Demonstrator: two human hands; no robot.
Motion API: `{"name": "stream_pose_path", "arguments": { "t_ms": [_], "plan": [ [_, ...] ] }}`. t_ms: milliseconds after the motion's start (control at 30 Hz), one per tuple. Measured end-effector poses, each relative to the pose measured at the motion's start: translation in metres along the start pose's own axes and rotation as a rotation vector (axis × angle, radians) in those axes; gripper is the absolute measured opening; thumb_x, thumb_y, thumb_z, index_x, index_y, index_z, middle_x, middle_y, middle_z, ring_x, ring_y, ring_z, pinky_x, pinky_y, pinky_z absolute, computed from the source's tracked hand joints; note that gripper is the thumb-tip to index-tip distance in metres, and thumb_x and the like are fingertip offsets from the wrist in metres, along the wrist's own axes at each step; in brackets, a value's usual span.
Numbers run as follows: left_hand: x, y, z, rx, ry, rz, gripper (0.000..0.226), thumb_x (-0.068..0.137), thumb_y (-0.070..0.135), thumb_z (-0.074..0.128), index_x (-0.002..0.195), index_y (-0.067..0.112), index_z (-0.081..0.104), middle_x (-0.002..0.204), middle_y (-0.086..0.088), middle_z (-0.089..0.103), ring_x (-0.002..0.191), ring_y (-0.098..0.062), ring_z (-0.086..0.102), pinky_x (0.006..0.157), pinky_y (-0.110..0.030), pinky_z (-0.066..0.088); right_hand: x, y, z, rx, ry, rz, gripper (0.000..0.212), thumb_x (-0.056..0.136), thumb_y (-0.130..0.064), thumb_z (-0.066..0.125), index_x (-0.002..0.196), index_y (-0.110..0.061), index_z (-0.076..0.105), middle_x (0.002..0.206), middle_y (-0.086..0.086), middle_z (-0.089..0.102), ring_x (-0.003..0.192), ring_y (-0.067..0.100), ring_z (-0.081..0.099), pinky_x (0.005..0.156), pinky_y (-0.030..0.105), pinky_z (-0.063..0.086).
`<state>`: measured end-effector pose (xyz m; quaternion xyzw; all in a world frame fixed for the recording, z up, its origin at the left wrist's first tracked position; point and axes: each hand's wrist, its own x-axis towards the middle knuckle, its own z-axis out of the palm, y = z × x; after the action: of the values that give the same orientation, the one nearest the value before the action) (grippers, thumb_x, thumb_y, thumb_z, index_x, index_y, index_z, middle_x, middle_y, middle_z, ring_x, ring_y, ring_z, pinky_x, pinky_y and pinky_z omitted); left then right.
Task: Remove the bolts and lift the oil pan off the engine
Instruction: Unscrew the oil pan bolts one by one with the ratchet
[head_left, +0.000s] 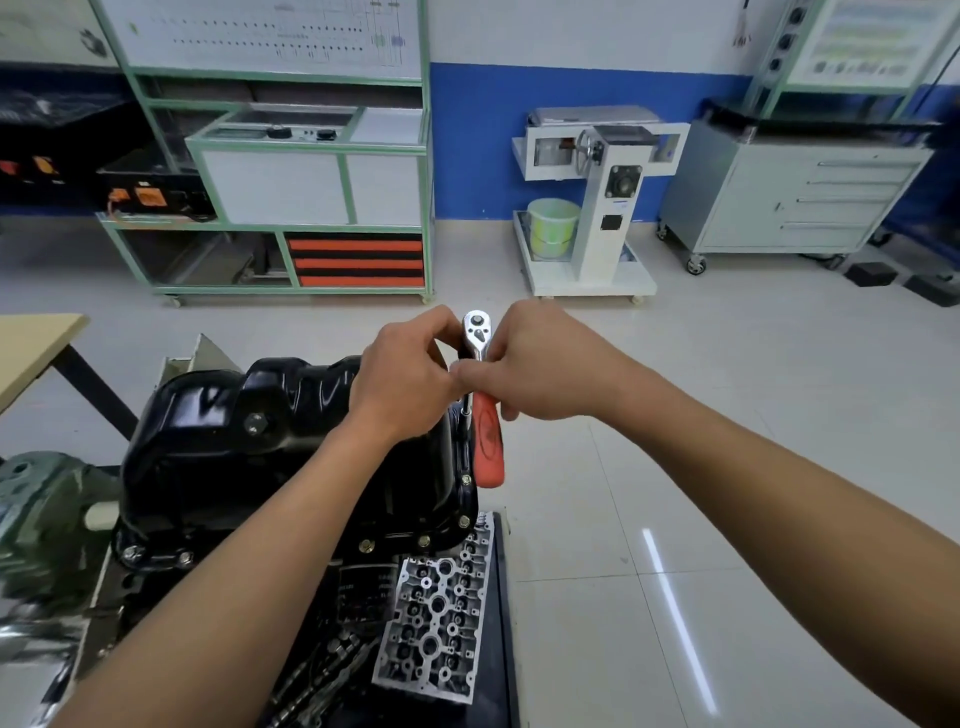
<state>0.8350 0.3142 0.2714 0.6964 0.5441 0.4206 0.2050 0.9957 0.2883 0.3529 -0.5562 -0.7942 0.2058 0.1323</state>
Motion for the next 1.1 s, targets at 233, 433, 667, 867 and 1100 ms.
{"name": "stream_pose_path", "arguments": {
  "t_ms": [233,433,667,867,1100],
  "plan": [
    [0.002,-0.004,-0.007,-0.033,-0.153,0.031,0.035,0.075,0.049,0.076,0.108,0.043,0.068,0.074,0.006,0.073,0.058,-0.011,0.061,0.072,-0.041,0.055,0.008,0.009,-0.021,-0.175,0.018,-0.093,0.03,0.081,-0.036,0.078,0.067,-0.01,0.071,0.056,0.007,0.054,0.05,0.013,0.042,0.049,0.024,0.041],
    [0.004,-0.001,-0.018,-0.119,-0.319,0.021,0.026,0.082,0.026,0.082,0.104,0.038,0.074,0.092,-0.005,0.078,0.072,-0.025,0.07,0.088,-0.047,0.057,0.027,0.014,-0.019,-0.463,0.178,-0.216,0.038,0.09,-0.007,0.059,0.11,-0.036,0.073,0.105,0.001,0.066,0.094,0.027,0.059,0.068,0.035,0.044],
    [0.002,-0.004,-0.017,-0.119,-0.26,0.026,0.016,0.086,0.018,0.082,0.099,0.022,0.074,0.083,0.0,0.077,0.06,-0.011,0.066,0.064,-0.026,0.05,0.026,0.016,-0.013,-0.422,0.164,-0.382,0.022,0.094,-0.015,0.058,0.11,-0.018,0.073,0.113,-0.001,0.069,0.108,0.028,0.057,0.082,0.044,0.051],
    [0.003,-0.006,-0.004,-0.092,-0.154,0.031,0.028,0.076,0.052,0.072,0.098,0.035,0.073,0.071,0.011,0.074,0.049,-0.004,0.054,0.063,-0.028,0.041,0.014,0.01,-0.021,-0.457,0.124,-0.154,0.019,0.091,-0.041,0.062,0.089,-0.024,0.053,0.096,0.004,0.064,0.094,0.03,0.057,0.062,0.035,0.038],
    [0.007,-0.008,0.0,-0.13,-0.064,0.058,0.027,0.061,0.057,0.075,0.082,0.044,0.067,0.078,0.019,0.072,0.046,-0.002,0.048,0.059,-0.03,0.038,0.003,-0.001,-0.01,-0.227,0.046,-0.071,0.038,0.083,-0.054,0.07,0.098,-0.018,0.069,0.08,0.003,0.063,0.073,0.022,0.062,0.066,0.037,0.054]
  ]
}}
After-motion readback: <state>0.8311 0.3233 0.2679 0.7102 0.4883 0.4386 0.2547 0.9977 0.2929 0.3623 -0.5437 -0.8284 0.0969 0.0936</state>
